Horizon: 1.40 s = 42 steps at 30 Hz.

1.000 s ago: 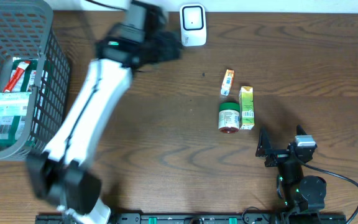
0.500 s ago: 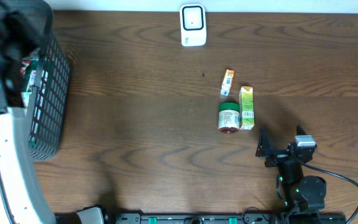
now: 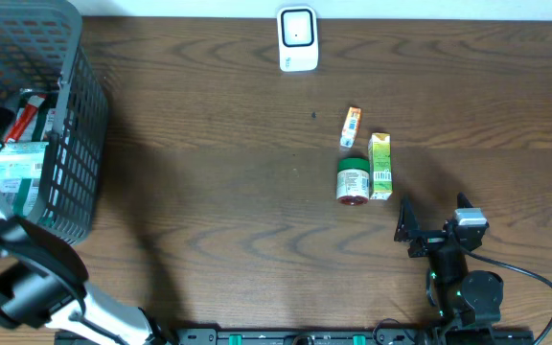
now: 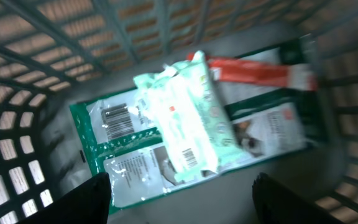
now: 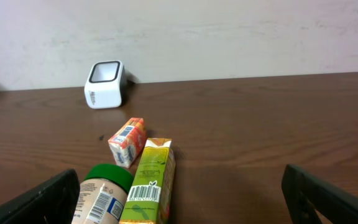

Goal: Scan the item barcode
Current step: 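Reach the left gripper into the basket toward the mint wipes pack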

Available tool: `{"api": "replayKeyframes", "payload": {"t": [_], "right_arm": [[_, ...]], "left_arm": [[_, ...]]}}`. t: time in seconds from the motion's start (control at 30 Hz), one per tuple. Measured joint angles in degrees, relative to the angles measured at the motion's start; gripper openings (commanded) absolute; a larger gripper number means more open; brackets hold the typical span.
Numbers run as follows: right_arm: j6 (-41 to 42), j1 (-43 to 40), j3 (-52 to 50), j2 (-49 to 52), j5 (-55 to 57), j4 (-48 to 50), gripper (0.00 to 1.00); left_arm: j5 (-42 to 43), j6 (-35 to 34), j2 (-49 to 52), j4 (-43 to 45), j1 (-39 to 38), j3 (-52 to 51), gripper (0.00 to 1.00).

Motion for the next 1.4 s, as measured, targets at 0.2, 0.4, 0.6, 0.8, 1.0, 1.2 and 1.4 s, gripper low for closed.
{"api": "replayKeyframes", "payload": {"t": [0.2,0.4,0.6,0.8,1.0,1.2,1.4], "right_arm": [[0.00,0.00,0.00,0.00,0.00,0.00,0.99],[0.00,0.02,0.00,0.00,0.00,0.02,0.99],[0.00,0.02,0.00,0.00,0.00,0.02,0.99],[0.00,0.00,0.00,0.00,0.00,0.02,0.99],[0.00,0.00,0.00,0.00,0.00,0.00,0.99],[0.00,0.00,0.00,0.00,0.00,0.02,0.99],[0.00,0.00,0.00,0.00,0.00,0.00,0.99]], "left_arm": [[0.04,-1.66,6.64,0.20,0.31,-0.15,0.73],[0.04,-6.73,11.52,2.56,0.31,-0.15,0.74],[0.04,-11.37,14.36,5.05,0.31,-0.15,0.80],[0.09,-12.57,17.64,7.61,0.31,-0.15,0.82],[0.07,-13.27,19.76,8.07,0.31,-0.15,0.31],[-0.20,-13.20,18.97,7.74,0.33,-0.09,0.25],[0.15,-13.18,16.04,7.91,0.44,-0.72,0.27]]}}
